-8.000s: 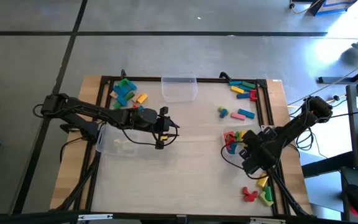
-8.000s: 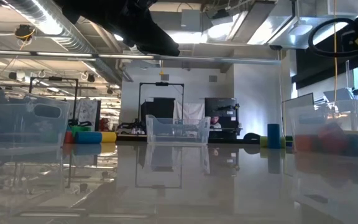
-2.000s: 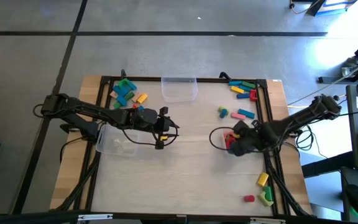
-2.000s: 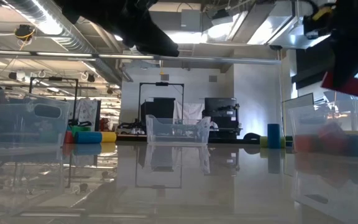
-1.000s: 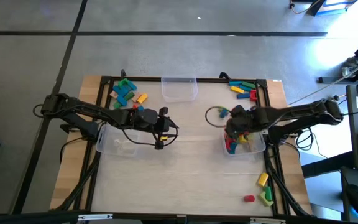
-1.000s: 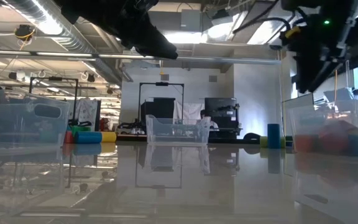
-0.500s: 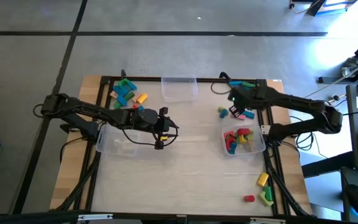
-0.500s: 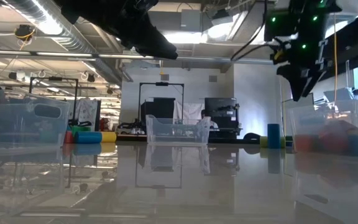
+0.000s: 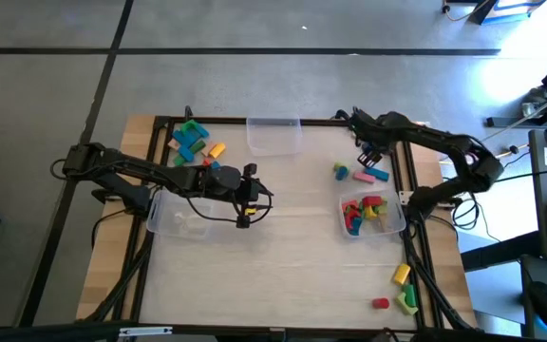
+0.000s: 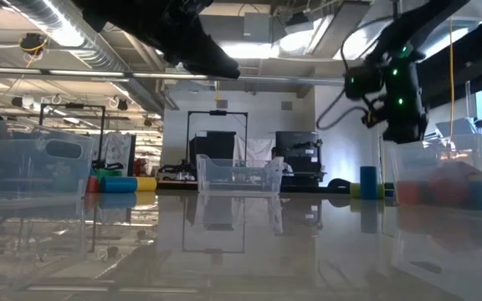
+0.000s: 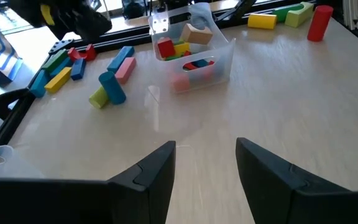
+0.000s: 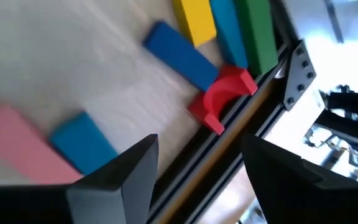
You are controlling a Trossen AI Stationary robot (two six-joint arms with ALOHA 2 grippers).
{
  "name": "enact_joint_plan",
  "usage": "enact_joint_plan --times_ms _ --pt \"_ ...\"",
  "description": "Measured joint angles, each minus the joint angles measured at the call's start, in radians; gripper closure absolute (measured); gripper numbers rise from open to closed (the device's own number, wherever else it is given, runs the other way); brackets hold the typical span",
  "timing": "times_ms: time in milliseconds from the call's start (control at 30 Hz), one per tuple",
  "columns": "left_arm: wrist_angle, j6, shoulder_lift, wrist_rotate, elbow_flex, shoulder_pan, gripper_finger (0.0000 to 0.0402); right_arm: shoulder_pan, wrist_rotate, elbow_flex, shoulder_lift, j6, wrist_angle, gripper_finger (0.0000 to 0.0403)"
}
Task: Sort blocks by size
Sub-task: Put the red arch block into the bottom right transparent bin
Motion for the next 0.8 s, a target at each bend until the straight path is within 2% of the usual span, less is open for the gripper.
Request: enact_joint_plan --times_ms 300,633,800 --pt "0.002 0.014 0.0 0.0 0.0 0.002 0.0237 -0.064 0.014 0.007 0.159 -0.116 0.017 0.0175" --pt "0.002 0.021 0.0 0.0 0.0 0.003 0.0237 -0.063 0.092 0.108 0.303 -0.219 0.001 0.0223" --pt "0.001 0.021 0.0 0.0 0.0 0.003 0.0238 -0.064 0.108 0.134 0.371 -0.276 -0.014 0.0232"
